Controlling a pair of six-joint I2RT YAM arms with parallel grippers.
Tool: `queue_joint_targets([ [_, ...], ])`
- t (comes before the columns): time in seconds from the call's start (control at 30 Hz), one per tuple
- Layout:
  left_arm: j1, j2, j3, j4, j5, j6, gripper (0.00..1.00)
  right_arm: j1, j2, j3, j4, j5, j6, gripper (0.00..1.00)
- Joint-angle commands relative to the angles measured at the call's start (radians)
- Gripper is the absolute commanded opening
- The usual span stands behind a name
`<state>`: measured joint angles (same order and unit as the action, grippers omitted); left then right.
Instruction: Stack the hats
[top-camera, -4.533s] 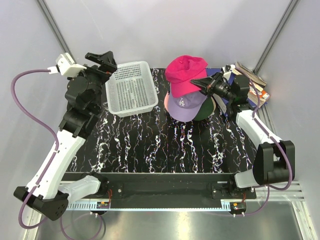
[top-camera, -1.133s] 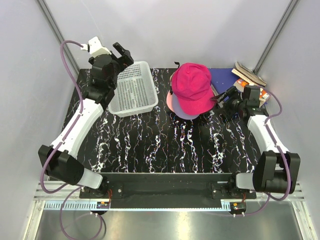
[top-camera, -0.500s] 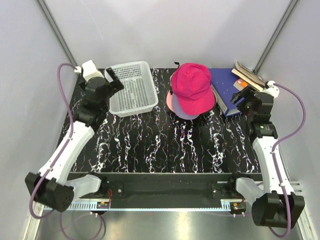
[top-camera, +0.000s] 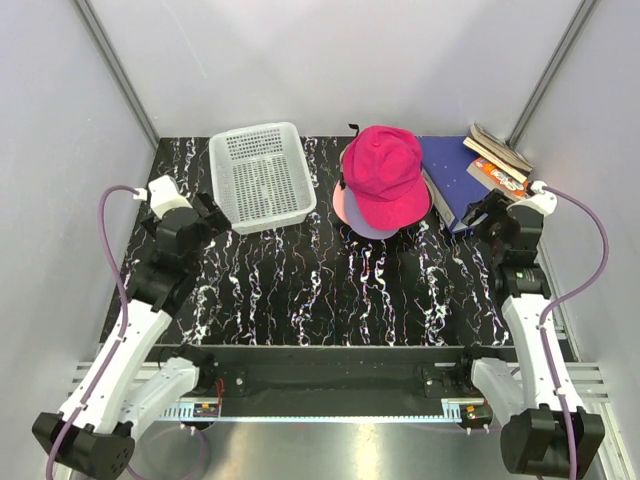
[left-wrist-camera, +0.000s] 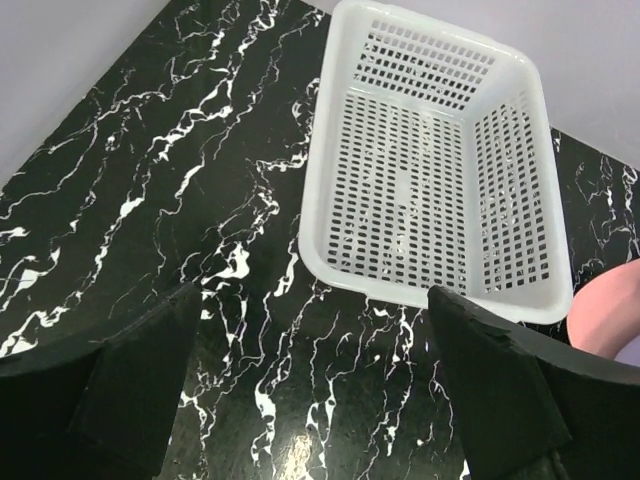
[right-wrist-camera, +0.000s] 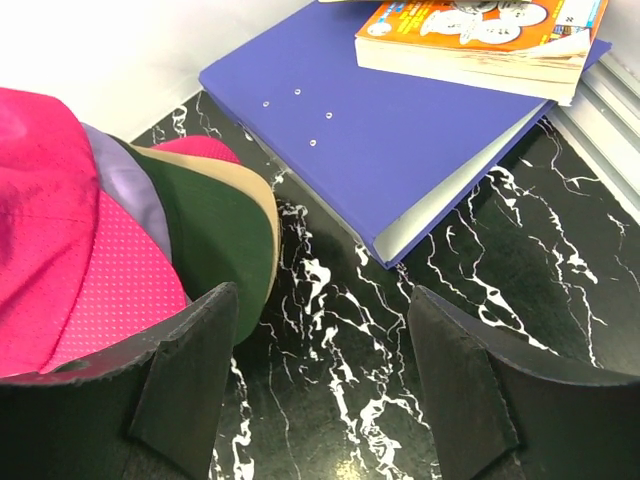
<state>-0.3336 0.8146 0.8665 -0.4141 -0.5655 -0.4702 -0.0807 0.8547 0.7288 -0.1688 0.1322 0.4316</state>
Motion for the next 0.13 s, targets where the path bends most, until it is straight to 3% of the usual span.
queue_joint_targets([
  [0.0,0.002,-0.04,-0.006,-0.023,-0.034,-0.022,0.99,-0.004,-0.019,-0.012,0.06,0.012,-0.033,0.76],
  [0.1,0.002,-0.052,-0.006,-0.037,-0.033,-0.031,0.99,-0.004,-0.014,-0.017,0.071,0.004,-0.033,0.76],
])
